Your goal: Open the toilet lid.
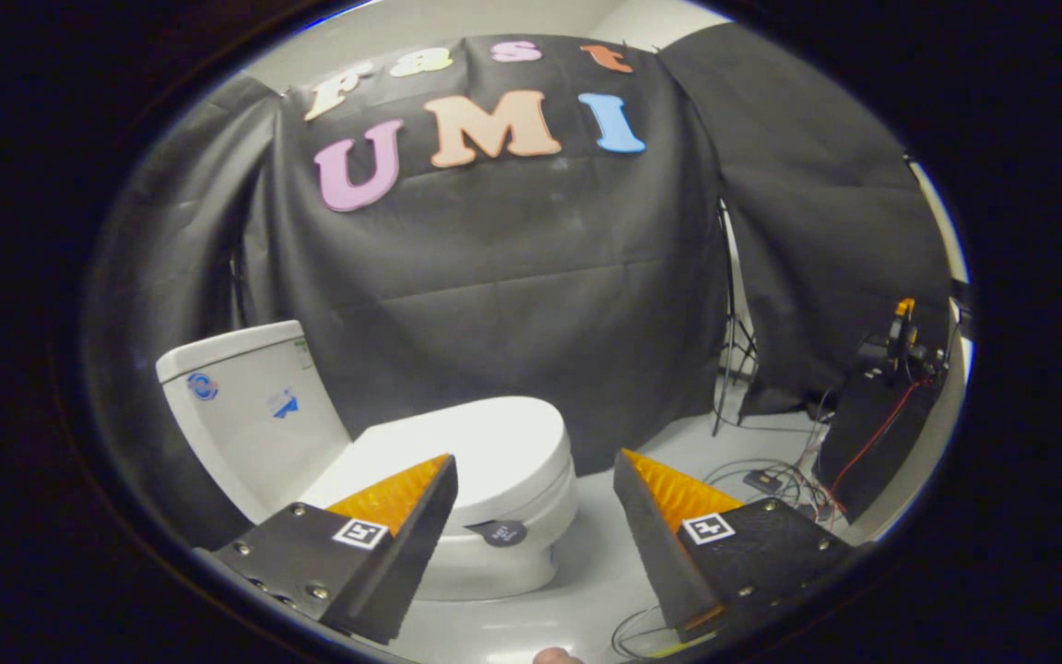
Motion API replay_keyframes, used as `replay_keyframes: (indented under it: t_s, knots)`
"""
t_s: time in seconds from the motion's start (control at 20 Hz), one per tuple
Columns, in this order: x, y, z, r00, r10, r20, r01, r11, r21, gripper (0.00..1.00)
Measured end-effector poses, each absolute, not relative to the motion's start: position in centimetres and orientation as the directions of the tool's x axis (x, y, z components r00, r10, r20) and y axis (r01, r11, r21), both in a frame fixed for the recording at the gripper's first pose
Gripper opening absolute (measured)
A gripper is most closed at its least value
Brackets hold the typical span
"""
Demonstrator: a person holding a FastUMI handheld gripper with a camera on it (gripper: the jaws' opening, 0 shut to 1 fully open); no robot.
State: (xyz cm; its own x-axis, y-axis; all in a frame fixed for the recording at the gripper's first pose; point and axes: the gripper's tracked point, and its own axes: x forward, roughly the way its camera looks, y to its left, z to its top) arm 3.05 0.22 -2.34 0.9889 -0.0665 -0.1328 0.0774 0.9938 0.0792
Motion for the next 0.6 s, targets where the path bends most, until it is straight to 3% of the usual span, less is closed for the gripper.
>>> replay_keyframes:
  t_s: [0.25, 0.6]
  knots:
    - [4.2, 0.8, -8.4, 0.933, -0.028, -0.358, 0.118, 0.965, 0.234, 1.0]
    - [5.8, 1.6, -12.5, 0.861, 0.011, -0.509, 0.18, 0.929, 0.323, 0.99]
